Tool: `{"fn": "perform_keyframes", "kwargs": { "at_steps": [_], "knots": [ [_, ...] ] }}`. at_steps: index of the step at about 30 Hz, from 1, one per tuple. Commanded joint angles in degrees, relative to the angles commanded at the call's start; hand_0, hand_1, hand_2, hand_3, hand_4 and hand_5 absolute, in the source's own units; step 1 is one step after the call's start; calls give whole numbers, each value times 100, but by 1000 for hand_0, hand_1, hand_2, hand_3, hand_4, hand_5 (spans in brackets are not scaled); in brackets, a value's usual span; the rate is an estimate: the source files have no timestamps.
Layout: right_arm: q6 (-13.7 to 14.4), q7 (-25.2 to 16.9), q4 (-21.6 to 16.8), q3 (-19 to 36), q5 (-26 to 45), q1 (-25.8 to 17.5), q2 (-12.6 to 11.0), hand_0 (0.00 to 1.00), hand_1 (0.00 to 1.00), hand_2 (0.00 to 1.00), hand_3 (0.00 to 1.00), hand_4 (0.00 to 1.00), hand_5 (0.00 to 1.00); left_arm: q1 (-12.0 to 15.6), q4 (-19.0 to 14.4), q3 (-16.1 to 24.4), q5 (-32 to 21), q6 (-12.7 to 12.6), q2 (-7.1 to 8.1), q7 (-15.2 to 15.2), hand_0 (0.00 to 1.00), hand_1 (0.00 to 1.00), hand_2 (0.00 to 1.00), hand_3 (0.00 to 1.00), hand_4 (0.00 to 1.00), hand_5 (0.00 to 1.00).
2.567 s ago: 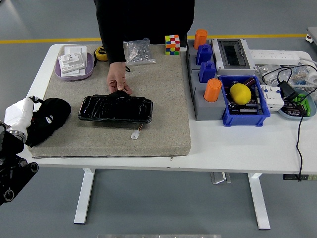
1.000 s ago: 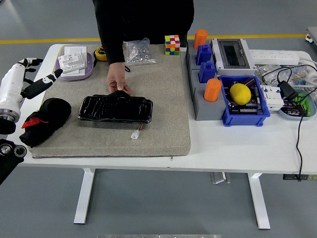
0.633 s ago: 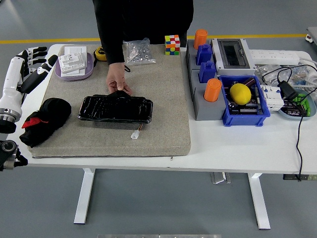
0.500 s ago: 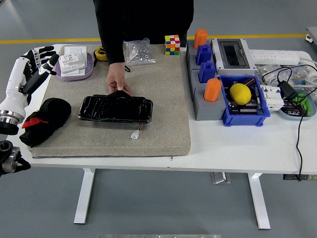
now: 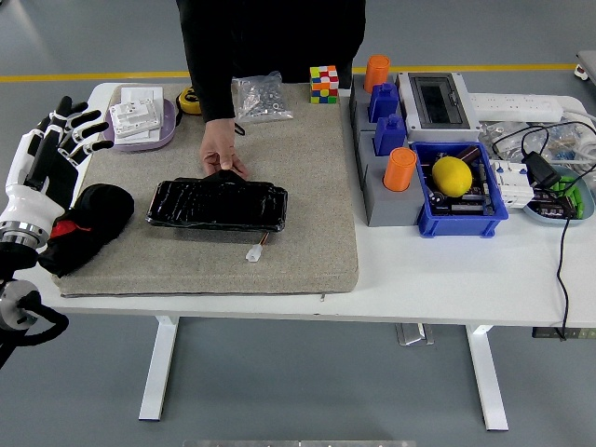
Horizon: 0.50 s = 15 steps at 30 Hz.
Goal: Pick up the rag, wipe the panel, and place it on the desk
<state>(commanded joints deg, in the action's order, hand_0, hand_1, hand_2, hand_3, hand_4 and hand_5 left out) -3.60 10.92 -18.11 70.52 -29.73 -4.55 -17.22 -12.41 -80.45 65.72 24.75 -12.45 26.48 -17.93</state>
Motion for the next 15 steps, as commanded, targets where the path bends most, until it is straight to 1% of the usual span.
{"fn": "perform_keyframes", "kwargs": {
  "at_steps": [4, 6, 15],
  "knots": [
    [-4, 2, -1, 39, -10, -3, 12, 728, 601, 691, 615, 998, 575, 7, 17, 12, -12, 41, -16, -52, 423, 572, 558, 536, 763, 425],
    [-19, 4, 7, 46, -20, -4, 24, 728, 602, 692, 615, 998, 575, 7, 21, 2, -12, 51, -7, -48, 423, 573, 555, 535, 778, 415],
    [-30, -13, 11, 39, 4, 4, 47, 728, 603, 692, 615, 998, 576, -12, 61, -13, -26, 41, 14, -80, 426, 569, 553, 539, 774, 405]
  ]
}}
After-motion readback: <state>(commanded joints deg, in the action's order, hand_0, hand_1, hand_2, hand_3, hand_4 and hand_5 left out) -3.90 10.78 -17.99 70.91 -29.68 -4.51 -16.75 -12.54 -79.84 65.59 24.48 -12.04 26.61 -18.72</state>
